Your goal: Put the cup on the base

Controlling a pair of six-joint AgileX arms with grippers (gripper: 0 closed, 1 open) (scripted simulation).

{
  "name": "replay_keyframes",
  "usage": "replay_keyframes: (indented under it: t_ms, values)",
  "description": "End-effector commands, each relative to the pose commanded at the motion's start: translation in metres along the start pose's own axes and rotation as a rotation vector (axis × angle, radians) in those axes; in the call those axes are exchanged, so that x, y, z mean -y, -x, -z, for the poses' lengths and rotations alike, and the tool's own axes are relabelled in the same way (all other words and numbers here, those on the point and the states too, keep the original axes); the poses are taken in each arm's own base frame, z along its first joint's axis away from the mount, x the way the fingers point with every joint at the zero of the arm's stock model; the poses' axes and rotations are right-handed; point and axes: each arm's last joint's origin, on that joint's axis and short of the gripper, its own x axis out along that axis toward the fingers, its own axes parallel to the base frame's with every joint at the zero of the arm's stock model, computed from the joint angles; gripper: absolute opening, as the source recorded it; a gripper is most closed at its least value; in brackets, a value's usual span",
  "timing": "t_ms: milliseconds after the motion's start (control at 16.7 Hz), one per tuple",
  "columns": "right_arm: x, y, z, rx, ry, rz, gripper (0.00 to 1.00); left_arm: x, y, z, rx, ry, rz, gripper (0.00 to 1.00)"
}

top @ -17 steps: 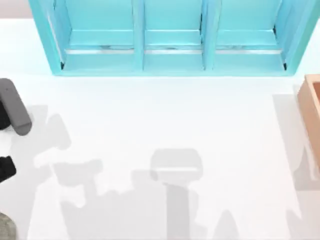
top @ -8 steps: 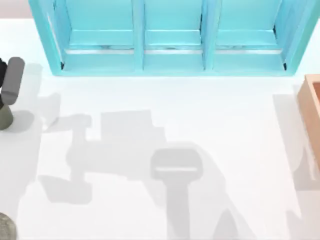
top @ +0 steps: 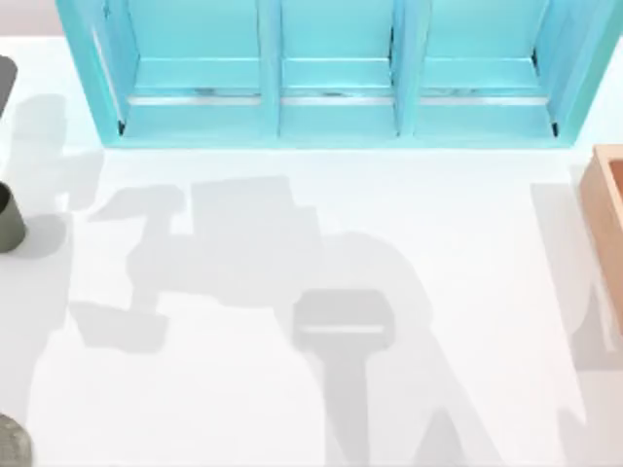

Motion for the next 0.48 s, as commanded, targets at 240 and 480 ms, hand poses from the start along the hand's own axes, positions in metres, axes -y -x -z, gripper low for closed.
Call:
replay_keyframes:
  t_ms: [240, 480]
  values:
    - [0.0000, 0.0000, 0.0000, 0.000, 0.000, 0.000, 1.00, -0.0005, 0.0012, 0.0006, -0.001, -0.001, -0.003, 1.00]
    - [0.0000, 0.0000, 0.0000, 0.000, 0.000, 0.000, 1.00, -0.0009, -0.0034, -0.0009, 0.000, -0.003, -0.003, 1.00]
